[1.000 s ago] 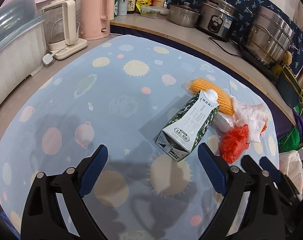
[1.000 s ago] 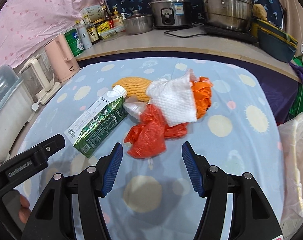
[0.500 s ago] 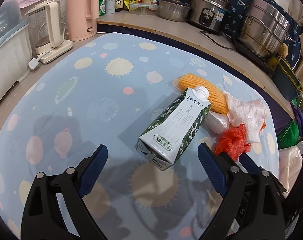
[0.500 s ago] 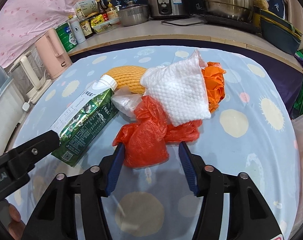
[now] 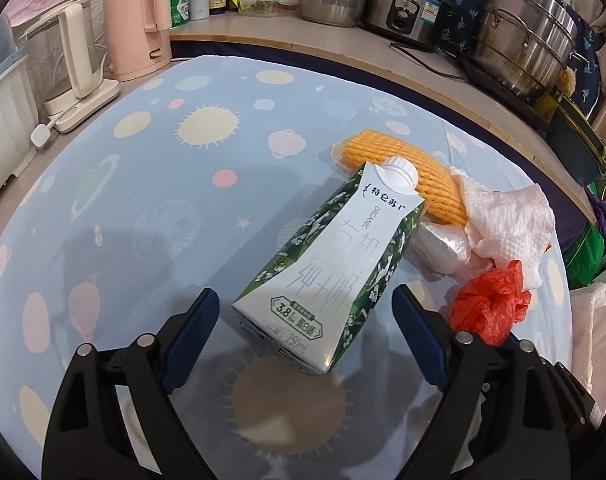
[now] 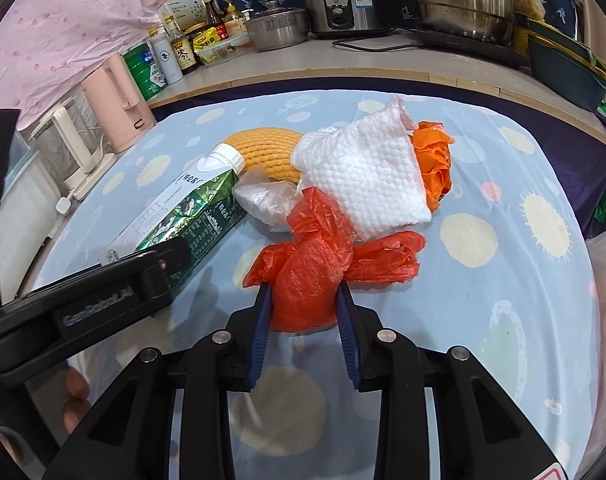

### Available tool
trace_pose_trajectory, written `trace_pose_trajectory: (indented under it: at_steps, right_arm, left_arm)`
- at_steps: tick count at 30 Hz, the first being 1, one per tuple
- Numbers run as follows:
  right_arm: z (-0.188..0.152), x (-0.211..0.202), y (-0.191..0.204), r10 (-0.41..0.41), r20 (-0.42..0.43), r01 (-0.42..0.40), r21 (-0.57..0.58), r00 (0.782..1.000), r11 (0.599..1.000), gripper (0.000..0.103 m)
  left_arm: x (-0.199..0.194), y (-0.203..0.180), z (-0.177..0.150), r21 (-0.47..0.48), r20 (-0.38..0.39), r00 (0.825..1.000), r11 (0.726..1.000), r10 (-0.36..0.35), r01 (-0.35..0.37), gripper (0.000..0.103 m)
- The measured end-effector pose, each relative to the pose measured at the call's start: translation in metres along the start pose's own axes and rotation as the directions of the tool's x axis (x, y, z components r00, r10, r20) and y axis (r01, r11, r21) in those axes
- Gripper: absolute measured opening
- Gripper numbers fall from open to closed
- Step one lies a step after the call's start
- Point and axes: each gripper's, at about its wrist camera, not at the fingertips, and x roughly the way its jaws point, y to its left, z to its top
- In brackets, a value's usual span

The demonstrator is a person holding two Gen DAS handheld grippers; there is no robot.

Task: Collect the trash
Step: 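Grasp the white-green milk carton with the left gripper, then carry the milk carton and red bag over the bin and open both grippers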

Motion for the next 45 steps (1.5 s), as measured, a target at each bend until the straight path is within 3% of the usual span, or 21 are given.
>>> trace_pose_trajectory:
  at_steps: [2,16,28,45]
  right_arm:
    - [-0.002,-0.004,0.000,0.005,0.003,-0.005,0.000,1.000,1.000,0.030]
    - [-0.008,-0.033,-0.009,0.015,0.027,-0.016,0.010,1.000,1.000,0.030]
    - [-0.016,-0.062,-0.021,0.019,0.058,-0.021,0.023,0.998,1.000,0.030]
    - [-0.025,-0.111,-0.059,0.006,0.132,-0.018,0.087,0.991,0.996,0.030]
  left_arm:
    - [0.002,-0.002,0.000,0.008,-0.012,1.000,1.000,-0.004,0.004,0.068]
    - [-0.019,-0.006,-0.013,-0.007,-0.005,1.000,1.000,-0.010,0.010,0.058]
    - [-0.057,-0.010,-0.037,-0.017,0.003,1.000,1.000,-0.010,0.010,0.055]
    - [-0.113,-0.049,-0.051,0.072,0.067,0.997,0.997,-0.030,0.026,0.052]
